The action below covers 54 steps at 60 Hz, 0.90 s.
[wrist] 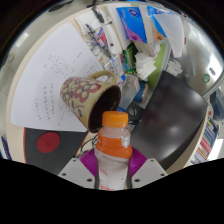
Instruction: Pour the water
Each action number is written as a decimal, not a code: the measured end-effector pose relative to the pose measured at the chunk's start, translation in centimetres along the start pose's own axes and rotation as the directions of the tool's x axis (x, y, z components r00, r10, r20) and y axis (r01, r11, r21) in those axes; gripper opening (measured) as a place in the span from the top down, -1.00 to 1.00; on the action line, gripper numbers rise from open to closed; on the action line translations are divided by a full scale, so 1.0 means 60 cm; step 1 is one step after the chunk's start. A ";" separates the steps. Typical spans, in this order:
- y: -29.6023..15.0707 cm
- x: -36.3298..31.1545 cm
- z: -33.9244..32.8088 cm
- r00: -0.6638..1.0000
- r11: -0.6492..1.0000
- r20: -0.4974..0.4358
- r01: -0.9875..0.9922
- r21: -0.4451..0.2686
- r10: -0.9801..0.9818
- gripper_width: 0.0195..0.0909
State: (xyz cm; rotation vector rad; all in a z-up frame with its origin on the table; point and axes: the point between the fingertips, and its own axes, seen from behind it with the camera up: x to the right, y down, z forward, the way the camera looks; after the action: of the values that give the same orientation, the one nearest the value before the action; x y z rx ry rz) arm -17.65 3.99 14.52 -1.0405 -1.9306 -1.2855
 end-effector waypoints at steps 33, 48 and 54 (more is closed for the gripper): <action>0.049 0.082 -0.096 0.446 0.430 0.109 -0.892 0.143 0.889 0.50; 0.134 0.029 -0.085 -0.158 -0.182 0.148 -0.970 0.162 0.976 0.50; 0.136 -0.014 -0.059 -0.314 -0.339 0.170 -0.929 0.149 0.934 0.50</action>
State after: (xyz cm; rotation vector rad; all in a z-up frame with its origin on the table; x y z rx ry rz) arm -10.09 2.31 18.97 -1.7830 -0.3484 0.0903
